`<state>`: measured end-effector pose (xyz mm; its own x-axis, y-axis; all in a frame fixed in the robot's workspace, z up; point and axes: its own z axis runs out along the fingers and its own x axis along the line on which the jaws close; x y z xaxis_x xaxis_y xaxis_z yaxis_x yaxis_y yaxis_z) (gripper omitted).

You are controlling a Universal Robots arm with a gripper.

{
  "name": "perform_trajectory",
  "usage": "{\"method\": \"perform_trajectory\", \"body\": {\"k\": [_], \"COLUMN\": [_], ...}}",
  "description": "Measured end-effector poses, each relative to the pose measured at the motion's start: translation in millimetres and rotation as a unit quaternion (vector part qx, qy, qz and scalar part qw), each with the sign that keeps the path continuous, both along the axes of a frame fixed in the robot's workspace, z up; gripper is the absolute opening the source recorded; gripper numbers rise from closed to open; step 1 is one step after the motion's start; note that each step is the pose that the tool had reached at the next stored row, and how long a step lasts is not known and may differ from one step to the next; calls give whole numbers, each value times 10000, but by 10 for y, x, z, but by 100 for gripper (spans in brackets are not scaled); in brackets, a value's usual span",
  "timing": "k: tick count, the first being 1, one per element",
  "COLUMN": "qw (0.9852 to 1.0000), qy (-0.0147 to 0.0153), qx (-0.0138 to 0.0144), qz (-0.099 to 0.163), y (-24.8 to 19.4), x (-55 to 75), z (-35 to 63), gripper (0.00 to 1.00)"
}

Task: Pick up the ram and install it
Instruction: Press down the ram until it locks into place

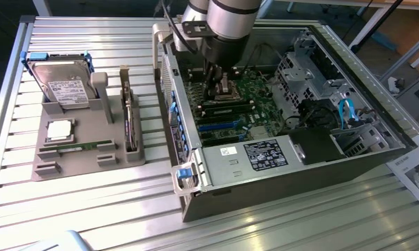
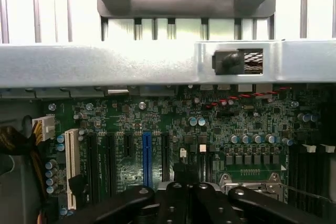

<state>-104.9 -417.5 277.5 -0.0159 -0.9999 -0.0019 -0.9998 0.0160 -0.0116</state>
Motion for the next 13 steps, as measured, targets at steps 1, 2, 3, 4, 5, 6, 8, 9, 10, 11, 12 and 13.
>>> {"method": "perform_trajectory", "body": {"k": [1, 2, 3, 4, 5, 6, 8, 9, 10, 11, 12, 13], "qw": [10000, 10000, 10000, 10000, 10000, 10000, 10000, 10000, 10000, 10000, 10000, 10000], "qy": [3, 4, 6, 8, 9, 9, 9, 10, 10, 10, 10, 10], "qx": [0, 0, 0, 0, 0, 0, 0, 0, 0, 0, 0, 0], "qz": [0, 0, 0, 0, 0, 0, 0, 0, 0, 0, 0, 0], "y": [0, 0, 0, 0, 0, 0, 0, 0, 0, 0, 0, 0], "x": [0, 1, 1, 1, 1, 1, 1, 1, 1, 1, 1, 1], "z": [40, 74, 100, 145, 168, 189, 225, 242, 259, 278, 292, 311], "gripper": [10, 10, 10, 10, 10, 10, 10, 10, 10, 10, 10, 10]}}
